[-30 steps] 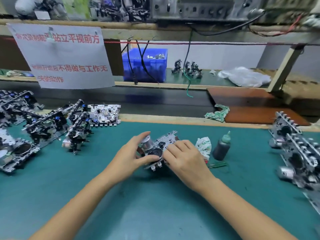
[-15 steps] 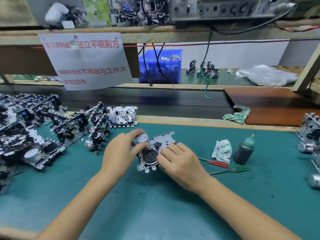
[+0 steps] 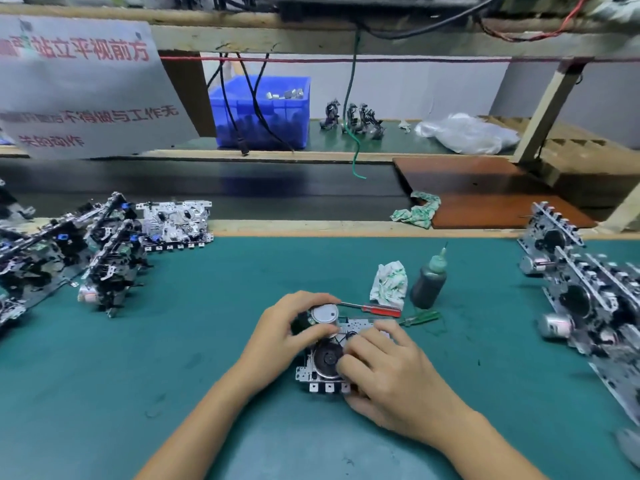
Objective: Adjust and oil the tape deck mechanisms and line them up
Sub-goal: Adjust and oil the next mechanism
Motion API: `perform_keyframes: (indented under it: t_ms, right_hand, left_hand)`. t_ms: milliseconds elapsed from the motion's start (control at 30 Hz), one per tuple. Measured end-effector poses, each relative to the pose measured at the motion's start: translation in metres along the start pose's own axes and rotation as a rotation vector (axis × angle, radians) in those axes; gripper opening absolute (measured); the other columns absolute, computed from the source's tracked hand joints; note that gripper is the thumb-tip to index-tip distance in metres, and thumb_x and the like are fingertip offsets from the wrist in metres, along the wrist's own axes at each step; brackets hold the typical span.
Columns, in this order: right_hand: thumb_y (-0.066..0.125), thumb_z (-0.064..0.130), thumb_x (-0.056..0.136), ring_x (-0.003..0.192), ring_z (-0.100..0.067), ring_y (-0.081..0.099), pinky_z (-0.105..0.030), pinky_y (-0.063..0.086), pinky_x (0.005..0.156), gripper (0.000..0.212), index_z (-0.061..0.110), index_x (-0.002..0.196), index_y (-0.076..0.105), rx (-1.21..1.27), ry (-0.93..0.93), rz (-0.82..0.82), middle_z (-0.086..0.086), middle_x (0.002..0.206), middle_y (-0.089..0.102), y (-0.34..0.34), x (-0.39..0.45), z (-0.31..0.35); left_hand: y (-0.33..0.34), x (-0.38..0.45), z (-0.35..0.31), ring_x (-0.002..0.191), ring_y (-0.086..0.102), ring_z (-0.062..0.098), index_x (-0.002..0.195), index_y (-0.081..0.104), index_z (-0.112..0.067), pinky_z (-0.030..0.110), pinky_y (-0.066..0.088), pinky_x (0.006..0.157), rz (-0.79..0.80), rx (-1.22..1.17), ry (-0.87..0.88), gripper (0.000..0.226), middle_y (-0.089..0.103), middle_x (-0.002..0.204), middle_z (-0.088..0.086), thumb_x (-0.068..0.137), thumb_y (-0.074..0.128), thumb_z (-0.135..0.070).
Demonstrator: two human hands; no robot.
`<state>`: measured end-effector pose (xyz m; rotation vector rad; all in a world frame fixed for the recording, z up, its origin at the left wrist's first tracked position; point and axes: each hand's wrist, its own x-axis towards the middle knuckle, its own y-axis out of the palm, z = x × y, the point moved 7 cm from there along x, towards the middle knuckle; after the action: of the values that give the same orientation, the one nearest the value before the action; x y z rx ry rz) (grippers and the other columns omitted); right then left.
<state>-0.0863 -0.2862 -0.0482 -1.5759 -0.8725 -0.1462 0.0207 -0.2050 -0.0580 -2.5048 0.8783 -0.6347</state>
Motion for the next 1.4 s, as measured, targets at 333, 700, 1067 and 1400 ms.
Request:
perform_keyframes:
  t_ms: [333,700,1067,1400]
  right_hand:
    - [0.047,0.037,0.09,0.081,-0.011,0.049,-0.029,0.039,0.074,0.033,0.009,0.079,0.061,0.446,0.614,-0.248,0.009,0.081,0.056,-0.004,-0.023,-0.076]
    - [0.047,0.034,0.089,0.077,-0.001,0.045,-0.008,0.034,0.071,0.015,0.025,0.078,0.053,0.468,0.814,-0.317,0.02,0.076,0.052,0.001,-0.038,-0.099]
    - [0.047,0.042,0.086,0.077,-0.002,0.05,-0.015,0.038,0.07,0.024,0.021,0.079,0.057,0.589,0.843,-0.191,0.015,0.076,0.056,0.004,-0.033,-0.097]
    - [0.055,0.08,0.053,0.127,0.016,0.022,-0.006,0.016,0.105,0.092,0.05,0.136,0.029,0.722,0.622,0.465,0.037,0.132,0.03,0.025,-0.025,-0.065]
  left_hand:
    - [0.012,-0.019,0.026,0.138,0.015,-0.011,0.139,0.003,-0.063,0.008,0.018,0.11,0.423,0.006,-0.068,0.126,0.015,0.147,-0.039,0.05,0.091,-0.046]
    - [0.015,-0.019,0.027,0.136,0.024,-0.01,0.14,0.004,-0.062,0.008,0.022,0.107,0.389,-0.004,-0.079,0.125,0.024,0.145,-0.036,0.05,0.09,-0.049]
    - [0.015,-0.018,0.011,0.131,0.028,-0.013,0.139,0.004,-0.063,0.002,0.023,0.101,0.327,0.163,0.053,0.118,0.026,0.136,-0.042,0.051,0.083,-0.06]
    - [0.015,-0.021,0.017,0.132,0.028,-0.011,0.139,0.004,-0.062,0.006,0.025,0.104,0.337,0.136,-0.001,0.129,0.023,0.136,-0.046,0.04,0.087,-0.062]
